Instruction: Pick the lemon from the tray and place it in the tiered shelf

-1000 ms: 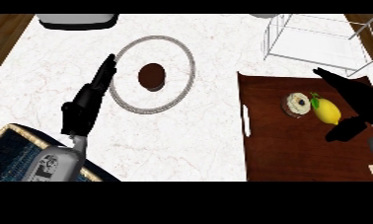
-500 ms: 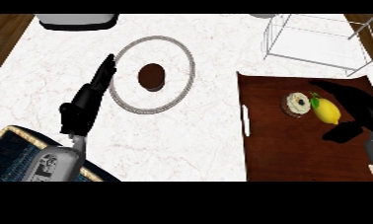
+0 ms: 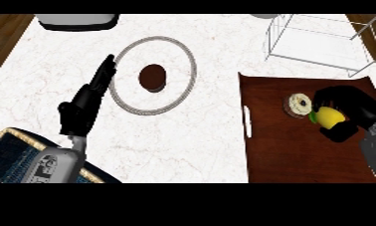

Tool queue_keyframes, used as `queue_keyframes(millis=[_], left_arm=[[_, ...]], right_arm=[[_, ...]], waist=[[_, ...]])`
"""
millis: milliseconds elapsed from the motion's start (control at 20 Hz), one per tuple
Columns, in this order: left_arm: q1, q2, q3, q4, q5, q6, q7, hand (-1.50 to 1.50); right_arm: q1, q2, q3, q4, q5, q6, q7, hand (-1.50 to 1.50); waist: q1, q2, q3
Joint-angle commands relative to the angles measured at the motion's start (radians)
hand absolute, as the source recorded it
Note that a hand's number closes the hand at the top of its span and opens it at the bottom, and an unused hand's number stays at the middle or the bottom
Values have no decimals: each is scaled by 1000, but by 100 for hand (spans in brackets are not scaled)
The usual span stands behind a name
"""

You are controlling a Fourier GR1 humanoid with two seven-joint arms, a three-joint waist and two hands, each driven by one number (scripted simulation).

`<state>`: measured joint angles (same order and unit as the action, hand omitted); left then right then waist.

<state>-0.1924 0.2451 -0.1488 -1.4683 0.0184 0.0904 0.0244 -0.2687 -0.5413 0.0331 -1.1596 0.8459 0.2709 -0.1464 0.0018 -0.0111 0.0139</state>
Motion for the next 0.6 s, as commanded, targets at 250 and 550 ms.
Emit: queue_keyframes(millis=[250, 550], left_arm=[[13, -25, -27, 26, -13, 7, 3, 0], [-34, -53, -43, 23, -31, 29, 43, 0]], right_arm=[[-117, 485, 77, -151, 94, -64, 704, 150], [-172, 538, 295, -206, 24, -290, 988, 150]], waist=[[3, 5, -19], [11, 11, -14]])
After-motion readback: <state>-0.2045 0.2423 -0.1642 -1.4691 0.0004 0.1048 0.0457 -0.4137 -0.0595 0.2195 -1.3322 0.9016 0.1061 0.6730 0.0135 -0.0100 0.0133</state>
